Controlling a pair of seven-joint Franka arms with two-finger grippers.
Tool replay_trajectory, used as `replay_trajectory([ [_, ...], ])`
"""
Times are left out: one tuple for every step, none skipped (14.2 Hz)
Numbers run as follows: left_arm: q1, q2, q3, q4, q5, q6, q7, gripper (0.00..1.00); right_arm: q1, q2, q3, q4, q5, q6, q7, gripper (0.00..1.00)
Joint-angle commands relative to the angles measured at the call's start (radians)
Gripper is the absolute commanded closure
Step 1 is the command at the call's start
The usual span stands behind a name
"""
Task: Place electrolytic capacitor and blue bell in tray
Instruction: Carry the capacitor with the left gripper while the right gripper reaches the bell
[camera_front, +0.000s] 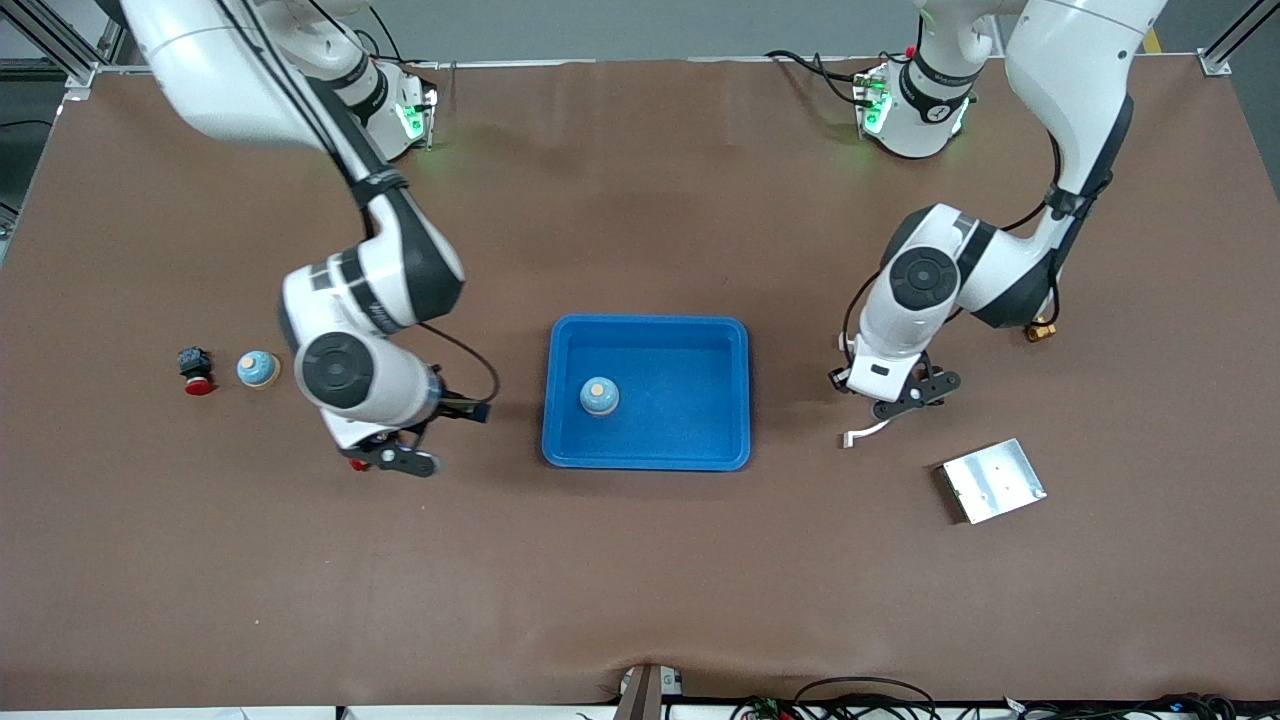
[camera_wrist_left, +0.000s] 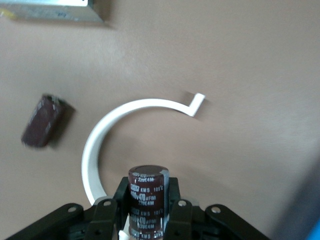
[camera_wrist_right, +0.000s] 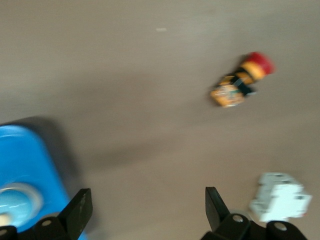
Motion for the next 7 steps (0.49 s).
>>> replay_trajectory([
  [0.005,-0.009,-0.047,0.02,-0.077,-0.031,-0.195,1.0,-0.111,-0.126,0.007,-0.163,-0.006,0.034,-0.114,0.0],
  [0.003,-0.01,-0.07,0.031,-0.085,-0.031,-0.297,1.0,-0.14,-0.137,-0.008,-0.183,-0.006,0.034,-0.149,0.0],
  [0.002,-0.012,-0.088,0.039,-0.086,-0.031,-0.391,1.0,-0.159,-0.146,-0.033,-0.201,-0.007,0.042,-0.203,0.0],
  [-0.001,-0.012,-0.105,0.049,-0.091,-0.031,-0.468,1.0,-0.178,-0.154,-0.057,-0.224,-0.007,0.054,-0.246,0.0],
  [0.005,-0.01,-0.12,0.063,-0.096,-0.031,-0.534,1.0,-0.203,-0.169,-0.068,-0.25,-0.007,0.077,-0.272,0.0],
  [0.0,-0.001,-0.128,0.072,-0.111,-0.03,-0.58,1.0,-0.229,-0.185,-0.07,-0.29,-0.009,0.115,-0.283,0.0],
  [-0.003,0.003,-0.13,0.083,-0.14,-0.03,-0.613,1.0,-0.249,-0.208,-0.081,-0.331,-0.017,0.161,-0.284,0.0],
])
